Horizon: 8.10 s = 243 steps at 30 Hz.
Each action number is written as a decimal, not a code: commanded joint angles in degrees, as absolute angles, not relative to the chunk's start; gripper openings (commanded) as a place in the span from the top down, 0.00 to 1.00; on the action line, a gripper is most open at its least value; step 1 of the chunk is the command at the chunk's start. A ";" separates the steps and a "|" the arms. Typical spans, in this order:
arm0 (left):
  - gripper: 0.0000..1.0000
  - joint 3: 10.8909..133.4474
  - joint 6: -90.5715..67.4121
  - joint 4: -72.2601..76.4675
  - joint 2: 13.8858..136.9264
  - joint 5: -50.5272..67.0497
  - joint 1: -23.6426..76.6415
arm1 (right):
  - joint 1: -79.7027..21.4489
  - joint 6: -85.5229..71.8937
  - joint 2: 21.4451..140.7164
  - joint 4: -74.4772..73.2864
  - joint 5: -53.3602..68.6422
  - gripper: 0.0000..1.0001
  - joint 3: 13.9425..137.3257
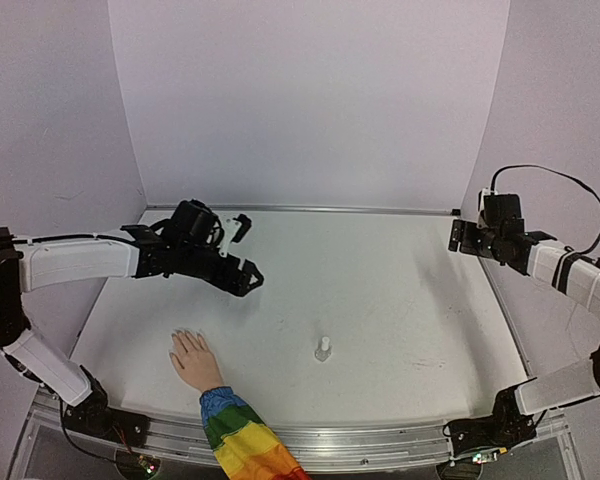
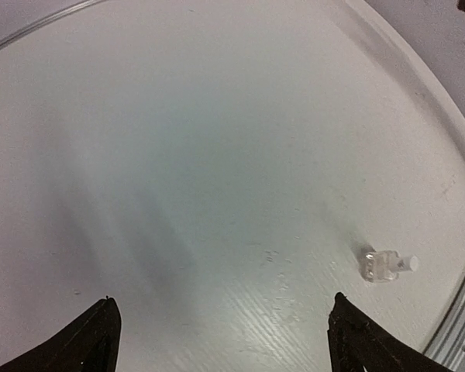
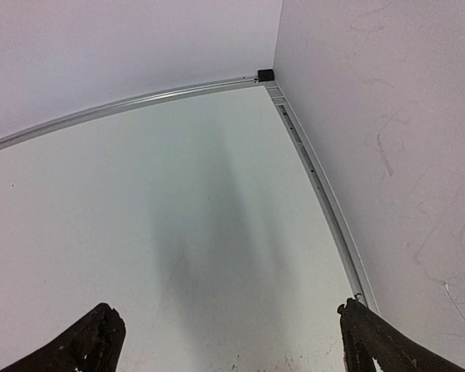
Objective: Paint the nails
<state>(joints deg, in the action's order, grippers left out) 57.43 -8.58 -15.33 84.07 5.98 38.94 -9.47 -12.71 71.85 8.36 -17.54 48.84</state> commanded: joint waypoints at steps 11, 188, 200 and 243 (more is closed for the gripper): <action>0.14 84.12 -7.77 -30.19 108.12 11.18 62.25 | -8.47 -12.52 72.02 10.49 -9.76 0.02 51.61; 0.79 80.34 -19.19 -5.12 77.37 45.97 39.99 | -45.09 -31.62 103.22 60.80 63.29 1.00 80.70; 1.00 76.75 -17.37 -10.25 75.81 22.87 41.22 | -56.61 0.14 98.30 34.47 -24.31 1.00 79.35; 0.40 77.16 -23.90 1.65 77.85 48.65 39.35 | -43.34 -32.35 103.80 53.82 68.45 1.00 84.16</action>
